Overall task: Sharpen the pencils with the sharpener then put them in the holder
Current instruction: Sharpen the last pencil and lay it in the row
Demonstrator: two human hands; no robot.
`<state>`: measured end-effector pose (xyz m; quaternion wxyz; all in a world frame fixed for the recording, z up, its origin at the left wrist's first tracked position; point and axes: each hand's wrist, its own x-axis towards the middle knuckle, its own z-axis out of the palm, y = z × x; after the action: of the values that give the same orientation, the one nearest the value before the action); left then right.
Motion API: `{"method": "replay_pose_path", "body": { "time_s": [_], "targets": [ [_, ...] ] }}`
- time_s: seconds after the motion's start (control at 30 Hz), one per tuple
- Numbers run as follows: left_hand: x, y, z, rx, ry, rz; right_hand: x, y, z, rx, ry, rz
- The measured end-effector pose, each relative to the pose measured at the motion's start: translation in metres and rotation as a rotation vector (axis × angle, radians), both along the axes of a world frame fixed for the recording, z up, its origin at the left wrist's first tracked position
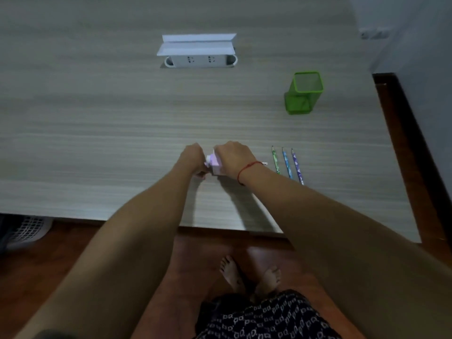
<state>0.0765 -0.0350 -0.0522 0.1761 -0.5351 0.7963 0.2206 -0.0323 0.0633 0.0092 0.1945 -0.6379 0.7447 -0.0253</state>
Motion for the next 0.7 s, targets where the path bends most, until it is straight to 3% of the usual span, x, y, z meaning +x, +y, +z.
{"method": "replay_pose_path", "body": {
  "time_s": [0.13,0.3,0.43,0.7],
  "targets": [
    [-0.003,0.011,0.017,0.043,0.101,0.064,-0.001,0.006,-0.006,-0.002,-0.039,0.005],
    [-0.015,0.016,0.065,0.133,0.015,-0.218,0.000,0.008,-0.015,-0.035,-0.142,-0.030],
    [-0.025,0.031,0.060,0.158,0.016,-0.282,-0.019,0.019,-0.019,0.056,-0.267,-0.084],
    [-0.041,0.048,0.046,0.031,0.084,-0.225,-0.056,0.045,-0.015,0.085,0.027,-0.061]
  ]
}}
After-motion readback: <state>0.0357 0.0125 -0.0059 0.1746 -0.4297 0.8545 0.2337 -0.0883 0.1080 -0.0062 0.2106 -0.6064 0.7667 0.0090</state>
